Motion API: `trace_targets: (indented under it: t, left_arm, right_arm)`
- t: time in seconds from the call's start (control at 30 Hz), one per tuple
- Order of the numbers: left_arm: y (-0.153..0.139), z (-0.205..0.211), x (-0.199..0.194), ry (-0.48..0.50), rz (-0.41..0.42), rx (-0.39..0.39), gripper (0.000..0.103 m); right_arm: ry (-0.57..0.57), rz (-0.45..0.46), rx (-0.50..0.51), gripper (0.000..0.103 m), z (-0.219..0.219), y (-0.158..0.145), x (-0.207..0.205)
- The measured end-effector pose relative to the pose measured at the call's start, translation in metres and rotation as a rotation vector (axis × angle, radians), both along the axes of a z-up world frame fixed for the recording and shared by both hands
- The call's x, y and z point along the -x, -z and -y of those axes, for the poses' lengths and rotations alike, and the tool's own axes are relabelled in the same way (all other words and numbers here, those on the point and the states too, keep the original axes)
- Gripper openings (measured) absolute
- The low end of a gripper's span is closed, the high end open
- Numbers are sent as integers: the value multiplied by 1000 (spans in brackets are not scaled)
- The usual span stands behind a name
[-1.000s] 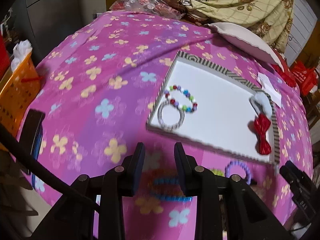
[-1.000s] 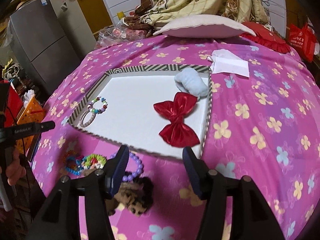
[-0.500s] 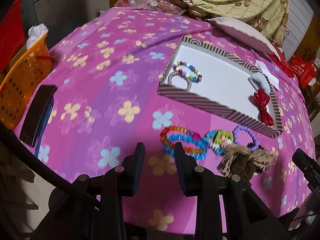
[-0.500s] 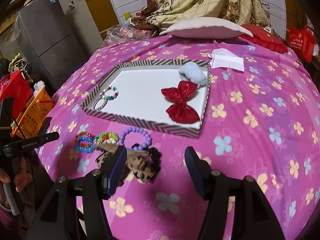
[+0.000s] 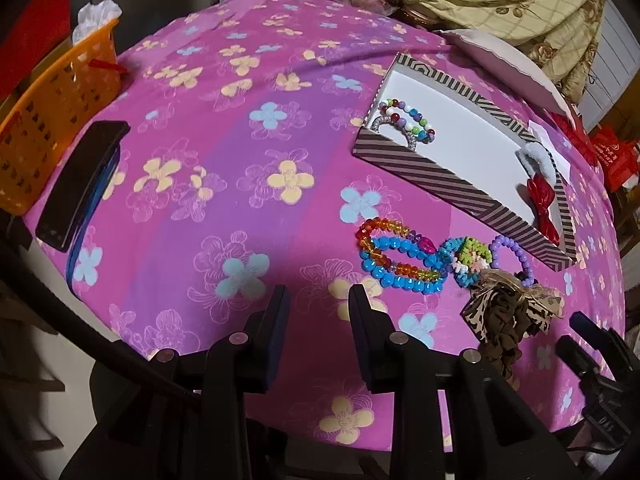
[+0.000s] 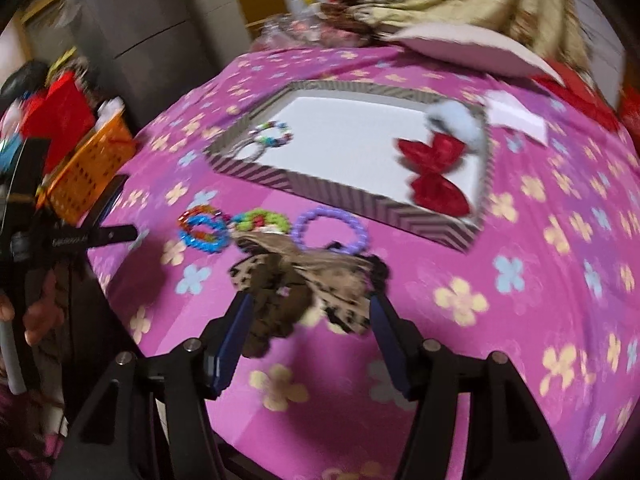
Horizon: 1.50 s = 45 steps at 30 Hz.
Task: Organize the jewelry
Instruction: 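Reach the right tool to the brown leopard-print bow and grasp it, then grasp the amber bead bracelet with the left tool while the right tool lifts the leopard bow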
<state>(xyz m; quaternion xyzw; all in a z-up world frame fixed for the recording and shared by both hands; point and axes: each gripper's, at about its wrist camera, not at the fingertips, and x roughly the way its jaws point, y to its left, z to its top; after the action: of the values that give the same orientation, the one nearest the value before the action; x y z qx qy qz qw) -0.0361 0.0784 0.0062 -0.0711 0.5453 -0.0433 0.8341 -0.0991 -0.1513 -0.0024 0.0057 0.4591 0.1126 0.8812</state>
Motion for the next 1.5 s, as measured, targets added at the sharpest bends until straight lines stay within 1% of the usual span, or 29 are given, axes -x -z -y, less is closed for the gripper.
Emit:
trace_targets:
  t: [0.03, 0.07, 0.13, 0.27, 0.33, 0.37, 0.43, 0.47, 0.5, 0.57, 0.63, 0.73, 0.8, 0.93, 1.1, 1.27, 1.3, 1.33, 1.4, 1.43, 1.5]
  left_arm:
    - [0, 0, 0, -1, -2, 1, 45]
    - [0, 0, 0, 0, 0, 1, 45]
    - [-1, 0, 0, 4, 5, -1, 45]
    - [-1, 2, -2, 21, -1, 8, 45]
    - [0, 3, -4, 26, -9, 20, 45]
    - [0, 3, -5, 27, -15, 30, 45]
    - [2, 3, -10, 18, -32, 56, 45]
    - [3, 3, -13, 9, -37, 68, 46]
    - [4, 3, -15, 1, -38, 75, 46]
    - [5, 2, -24, -28, -43, 90, 47]
    - [8, 3, -34, -43, -55, 105, 49]
    - [12, 8, -46, -48, -58, 88, 49]
    - [15, 13, -53, -33, -59, 77, 49]
    - [23, 20, -62, -11, -86, 60, 49]
    - [27, 25, -67, 11, -86, 63, 49]
    - [36, 32, -71, 44, -120, 55, 49]
    - [35, 32, -71, 40, -106, 50, 46]
    - [36, 30, -72, 35, -112, 48, 35]
    - [38, 26, -75, 30, -122, 77, 26]
    - [38, 25, -75, 29, -125, 84, 25]
    - [33, 25, -74, 36, -103, 71, 25]
  right_arm:
    - [-25, 6, 35, 63, -6, 0, -3]
    - [-67, 12, 91, 63, -15, -1, -9]
    - [-139, -2, 160, 63, -25, 3, -17]
    - [-264, -45, 254, 63, -40, 18, -31]
    - [-282, -55, 293, 63, -42, 27, -36]
    - [-280, -65, 295, 63, -40, 31, -38]
    - [-264, -76, 235, 51, -34, 33, -41]
    - [-252, -77, 205, 35, -30, 33, -41]
    - [-230, -81, 166, 25, -25, 33, -40]
    - [-211, -75, 103, 22, -18, 32, -35]
    - [-200, -64, 84, 20, -13, 31, -28]
    - [-184, -59, 50, 20, -6, 29, -16]
    - [-180, -62, 40, 20, -3, 28, -9]
    - [-164, -61, 23, 20, 4, 27, -1]
    - [-165, -66, 22, 20, 2, 31, -3]
    - [-167, -71, 16, 20, -4, 35, -6]
    - [-163, -68, 14, 20, -4, 35, -6]
    - [-156, -63, 8, 20, -3, 35, -5]
    - [-148, -53, -3, 19, -2, 34, -2]
    - [-145, -48, -5, 19, -2, 32, -2]
    - [-141, -37, -11, 19, 0, 28, 1]
